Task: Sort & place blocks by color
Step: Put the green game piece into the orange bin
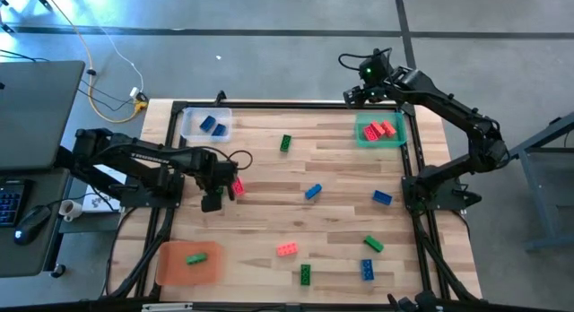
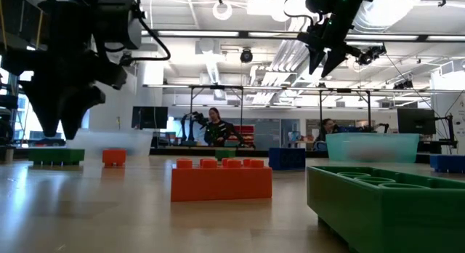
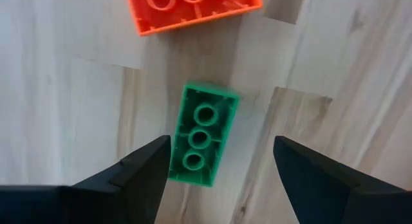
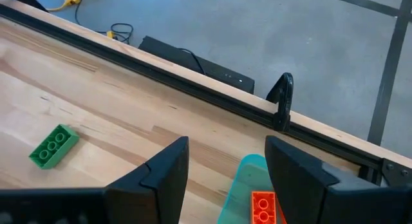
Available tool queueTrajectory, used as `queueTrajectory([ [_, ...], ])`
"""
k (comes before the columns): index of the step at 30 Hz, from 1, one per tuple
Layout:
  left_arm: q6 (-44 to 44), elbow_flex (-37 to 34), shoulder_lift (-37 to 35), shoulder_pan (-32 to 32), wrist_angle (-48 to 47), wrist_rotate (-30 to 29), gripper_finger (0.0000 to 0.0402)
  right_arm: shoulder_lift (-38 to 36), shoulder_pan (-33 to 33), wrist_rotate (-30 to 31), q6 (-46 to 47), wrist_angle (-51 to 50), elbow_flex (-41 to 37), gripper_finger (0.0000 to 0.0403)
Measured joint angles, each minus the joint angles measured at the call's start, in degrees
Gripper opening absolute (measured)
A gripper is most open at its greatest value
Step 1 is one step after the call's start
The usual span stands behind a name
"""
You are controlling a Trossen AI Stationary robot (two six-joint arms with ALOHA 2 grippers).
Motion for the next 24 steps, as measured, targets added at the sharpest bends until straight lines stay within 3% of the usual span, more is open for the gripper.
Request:
queueTrajectory([
  [10,-0.7,0.0,4.1,0.0,0.0,-1.5,0.0264,0.0,0.0,-0.7,0.0,0.0,0.0,0.019],
  [16,-3.1,0.0,7.6,0.3,0.1,-6.1,0.0264,0.0,0.0,-1.3,-0.2,0.0,0.0,0.019],
  [24,-2.0,0.1,13.2,0.9,3.7,-4.3,0.0264,0.0,0.0,-1.8,-1.3,0.0,0.0,0.019],
])
